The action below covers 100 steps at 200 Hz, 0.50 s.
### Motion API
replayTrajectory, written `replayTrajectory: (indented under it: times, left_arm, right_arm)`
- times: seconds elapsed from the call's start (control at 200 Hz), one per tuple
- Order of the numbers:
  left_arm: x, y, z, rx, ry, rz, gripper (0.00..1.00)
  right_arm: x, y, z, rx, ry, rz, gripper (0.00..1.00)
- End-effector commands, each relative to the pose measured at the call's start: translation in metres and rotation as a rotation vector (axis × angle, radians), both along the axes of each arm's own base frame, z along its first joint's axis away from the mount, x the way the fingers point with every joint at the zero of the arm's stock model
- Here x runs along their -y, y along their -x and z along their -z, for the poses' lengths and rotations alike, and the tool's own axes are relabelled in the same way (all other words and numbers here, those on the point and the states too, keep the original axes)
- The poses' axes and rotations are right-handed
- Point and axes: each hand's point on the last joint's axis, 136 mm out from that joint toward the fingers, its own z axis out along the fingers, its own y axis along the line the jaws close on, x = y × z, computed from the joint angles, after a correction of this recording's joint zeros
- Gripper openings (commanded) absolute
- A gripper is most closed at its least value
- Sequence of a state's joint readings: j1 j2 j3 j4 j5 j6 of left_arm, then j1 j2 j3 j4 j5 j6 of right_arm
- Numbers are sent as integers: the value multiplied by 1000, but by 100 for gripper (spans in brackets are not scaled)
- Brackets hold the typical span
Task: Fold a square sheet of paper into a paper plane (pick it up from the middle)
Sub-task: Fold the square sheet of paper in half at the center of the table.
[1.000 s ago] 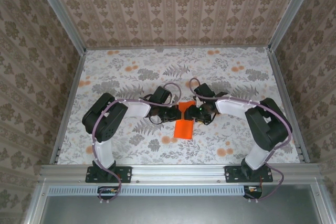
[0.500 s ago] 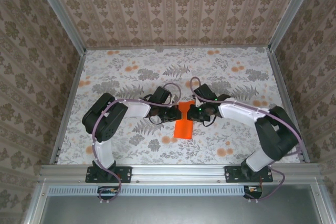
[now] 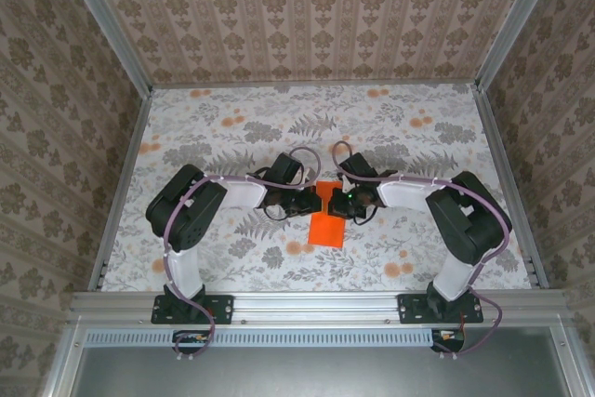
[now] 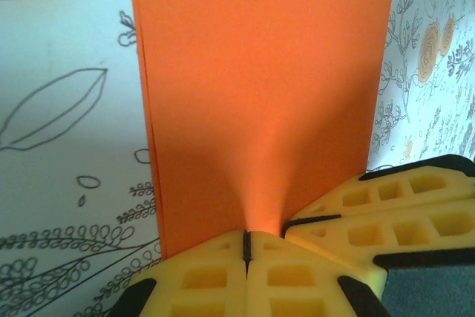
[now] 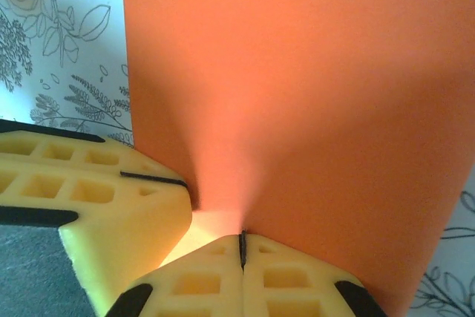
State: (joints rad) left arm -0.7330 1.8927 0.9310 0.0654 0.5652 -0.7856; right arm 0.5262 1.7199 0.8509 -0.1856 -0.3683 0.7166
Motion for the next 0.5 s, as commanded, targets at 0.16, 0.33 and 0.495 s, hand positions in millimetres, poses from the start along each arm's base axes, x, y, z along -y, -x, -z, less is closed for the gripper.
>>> replayTrajectory:
  times: [0.16,0.33,0.495]
  left_arm:
    - [-77,52,94,-191,-393,-53,0]
    - [-81,55,97,-197,-401,-56,0]
    - [-80,53,93,-183,-391,-53,0]
  right_arm:
    - [59,29,28,-75,86,66,6]
    - [75,24,15,-31,66,98,6]
    - [48,4,-19,70,-58,66,6]
